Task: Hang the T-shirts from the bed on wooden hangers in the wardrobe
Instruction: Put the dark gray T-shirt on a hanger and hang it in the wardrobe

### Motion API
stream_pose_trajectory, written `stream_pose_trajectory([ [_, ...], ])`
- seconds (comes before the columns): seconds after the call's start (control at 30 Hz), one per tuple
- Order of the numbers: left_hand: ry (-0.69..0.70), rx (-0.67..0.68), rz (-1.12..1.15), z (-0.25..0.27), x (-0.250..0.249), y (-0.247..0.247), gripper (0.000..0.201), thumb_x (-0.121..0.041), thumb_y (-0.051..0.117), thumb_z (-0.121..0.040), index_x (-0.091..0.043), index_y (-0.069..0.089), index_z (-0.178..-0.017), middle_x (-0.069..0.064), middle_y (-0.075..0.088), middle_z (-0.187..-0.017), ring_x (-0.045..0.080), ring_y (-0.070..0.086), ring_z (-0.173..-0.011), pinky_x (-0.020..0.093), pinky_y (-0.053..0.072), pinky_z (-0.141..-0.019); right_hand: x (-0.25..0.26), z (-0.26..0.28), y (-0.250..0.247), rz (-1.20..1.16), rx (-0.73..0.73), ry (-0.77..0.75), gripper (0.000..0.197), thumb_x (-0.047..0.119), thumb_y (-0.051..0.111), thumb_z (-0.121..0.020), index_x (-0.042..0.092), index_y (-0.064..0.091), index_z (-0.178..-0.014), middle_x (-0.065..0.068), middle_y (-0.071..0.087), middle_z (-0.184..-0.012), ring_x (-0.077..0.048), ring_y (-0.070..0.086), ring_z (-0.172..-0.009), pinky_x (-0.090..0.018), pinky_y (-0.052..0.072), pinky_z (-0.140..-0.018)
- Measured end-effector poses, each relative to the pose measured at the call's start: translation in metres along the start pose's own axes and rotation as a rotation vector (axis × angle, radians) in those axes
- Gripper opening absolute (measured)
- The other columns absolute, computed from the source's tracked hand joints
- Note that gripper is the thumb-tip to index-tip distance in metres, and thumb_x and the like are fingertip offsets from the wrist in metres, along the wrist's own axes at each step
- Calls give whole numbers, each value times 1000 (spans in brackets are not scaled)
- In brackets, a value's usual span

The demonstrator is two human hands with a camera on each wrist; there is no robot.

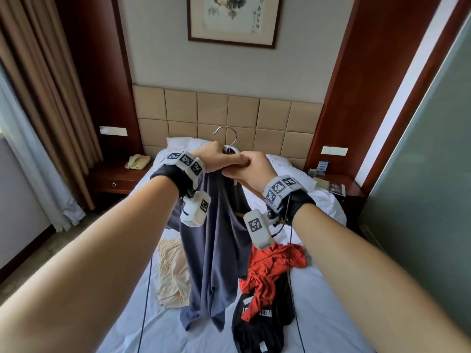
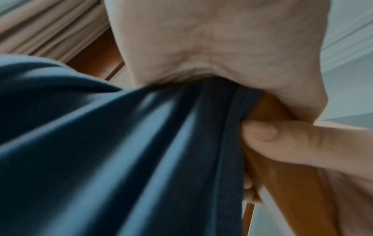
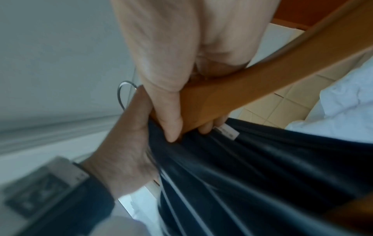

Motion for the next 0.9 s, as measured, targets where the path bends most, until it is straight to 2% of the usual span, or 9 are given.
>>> stream_pose_trajectory([
  [0.13,18,-15,26,-7,-1,2,60,-74,59,-54,-14,53,-57,0,46,-53,21,43,-55,37,31,-56,10,-5,-11,161,102,-44,22,25,85,-73,21,64,-77,5,67,-75,-8,61,-69,-28,49,-69],
  [0.23,15,-64,34,-3,4,-6,47,-60,64,-69,-13,60,-65,-1,49,-57,18,46,-56,29,32,-53,9,-14,-26,216,266,28,20,22,81,-80,14,71,-96,3,68,-85,-11,61,-80,-32,49,-82],
  [0.3,0,-99,39,-1,9,-12,39,-51,66,-78,-15,58,-66,-2,48,-58,17,46,-55,28,30,-52,4,-18,-35,259,345,112,22,22,73,-84,10,71,-103,0,67,-90,-13,57,-85,-32,46,-82],
  [0.4,-12,-113,37,2,7,-17,37,-49,66,-82,-18,53,-66,-2,46,-60,15,43,-55,27,28,-51,-2,-20,-38,230,407,199,4,12,64,-85,14,67,-83,-6,60,-85,-18,51,-83,-32,41,-78],
  [0.5,25,-105,31,2,6,-22,52,-58,68,-81,-17,44,-61,-2,41,-59,15,38,-50,27,25,-49,-11,-25,-37,300,378,269,20,14,63,-86,17,62,-66,-3,58,-70,-16,47,-70,-28,39,-68],
  [0.57,65,-82,-6,4,5,-24,66,-68,69,-75,-18,31,-55,-3,32,-53,15,30,-47,28,21,-48,-18,-27,-38,368,350,306,20,25,66,-86,19,65,-67,-2,60,-73,-16,47,-71,-26,39,-66],
  [0.63,63,-87,-27,5,5,-27,69,-68,71,-73,-18,28,-53,-3,30,-52,16,30,-47,28,20,-48,-26,-27,-42,413,301,319,21,35,68,-87,24,66,-69,0,58,-79,-14,48,-73,-25,39,-67],
  [0.77,13,-160,17,2,7,-33,54,-52,71,-79,-16,37,-56,-3,35,-55,17,35,-50,27,21,-48,-49,-33,-52,525,115,301,33,36,65,-88,22,57,-59,1,56,-63,-16,52,-62,-28,42,-59],
  [0.9,8,-190,43,-3,10,-37,43,-51,69,-78,-14,53,-65,-2,46,-59,17,46,-55,27,30,-49,-72,-35,-64,669,20,333,31,41,51,-82,18,61,-63,-5,66,-73,-25,61,-68,-36,54,-73],
])
Point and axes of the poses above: each hand's wrist, its own z-axis away from the middle knuckle, its own y-axis out of the palm, x = y × z, the point moved 3 cm from there along -z, towards the middle knuckle
